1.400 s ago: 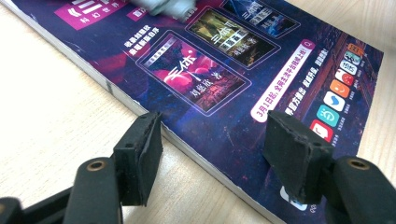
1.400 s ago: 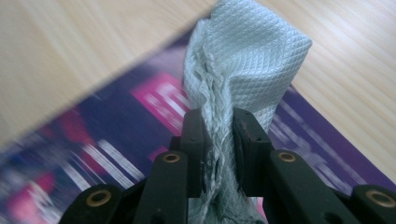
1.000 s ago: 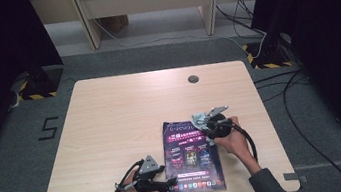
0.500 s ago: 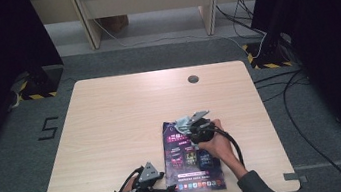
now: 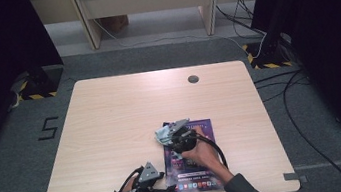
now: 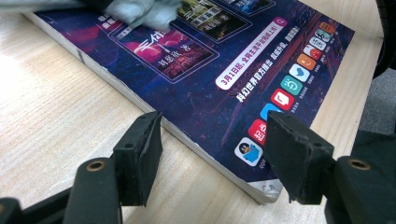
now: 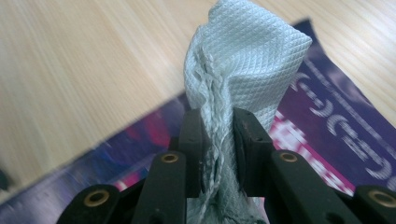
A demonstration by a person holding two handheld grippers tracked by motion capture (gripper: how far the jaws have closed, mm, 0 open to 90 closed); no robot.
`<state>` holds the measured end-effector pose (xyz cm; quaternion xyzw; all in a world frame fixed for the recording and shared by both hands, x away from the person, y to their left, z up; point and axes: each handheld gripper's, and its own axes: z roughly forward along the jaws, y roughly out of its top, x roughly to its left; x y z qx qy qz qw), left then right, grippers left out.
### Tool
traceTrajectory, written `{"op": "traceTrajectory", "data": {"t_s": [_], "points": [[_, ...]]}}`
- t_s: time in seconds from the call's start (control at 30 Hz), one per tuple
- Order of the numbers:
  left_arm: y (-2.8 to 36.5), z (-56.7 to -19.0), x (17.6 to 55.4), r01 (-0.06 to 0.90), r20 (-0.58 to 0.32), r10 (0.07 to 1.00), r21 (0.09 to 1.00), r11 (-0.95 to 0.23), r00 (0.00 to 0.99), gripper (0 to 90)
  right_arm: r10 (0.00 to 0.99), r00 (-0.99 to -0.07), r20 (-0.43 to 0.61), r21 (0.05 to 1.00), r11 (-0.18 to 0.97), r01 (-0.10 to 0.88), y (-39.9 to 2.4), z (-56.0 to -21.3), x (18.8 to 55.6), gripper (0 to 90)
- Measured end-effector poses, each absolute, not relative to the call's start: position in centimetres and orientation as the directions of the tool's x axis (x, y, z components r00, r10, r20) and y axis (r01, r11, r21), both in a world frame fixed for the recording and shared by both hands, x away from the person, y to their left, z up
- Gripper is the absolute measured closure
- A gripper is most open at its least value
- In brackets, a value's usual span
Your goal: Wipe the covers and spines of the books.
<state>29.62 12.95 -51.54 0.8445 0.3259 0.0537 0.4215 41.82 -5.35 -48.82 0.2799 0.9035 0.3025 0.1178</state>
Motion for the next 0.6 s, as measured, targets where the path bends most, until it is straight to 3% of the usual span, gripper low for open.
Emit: {"op": "traceTrajectory", "data": {"t_s": [0.17, 0.47, 0.6], "points": [[12.9, -51.5, 29.6, 0.504, -0.183, 0.595, 0.747, -0.433, 0.782, 36.1, 0.619, -0.783, -0.059, 0.607, 0.645, 0.464, -8.1, -48.8, 42.2, 75.6], [12.9, -51.5, 29.6, 0.503, -0.182, 0.594, 0.747, -0.435, 0.784, 36.1, 0.771, -0.635, -0.052, 0.602, 0.532, 0.596, -17.6, -48.6, 42.8, 75.4], [12.9, -51.5, 29.7, 0.502, -0.178, 0.593, 0.744, -0.44, 0.785, 36.1, 0.786, -0.618, -0.017, 0.618, 0.493, 0.612, -18.5, -48.9, 42.7, 75.6]]}}
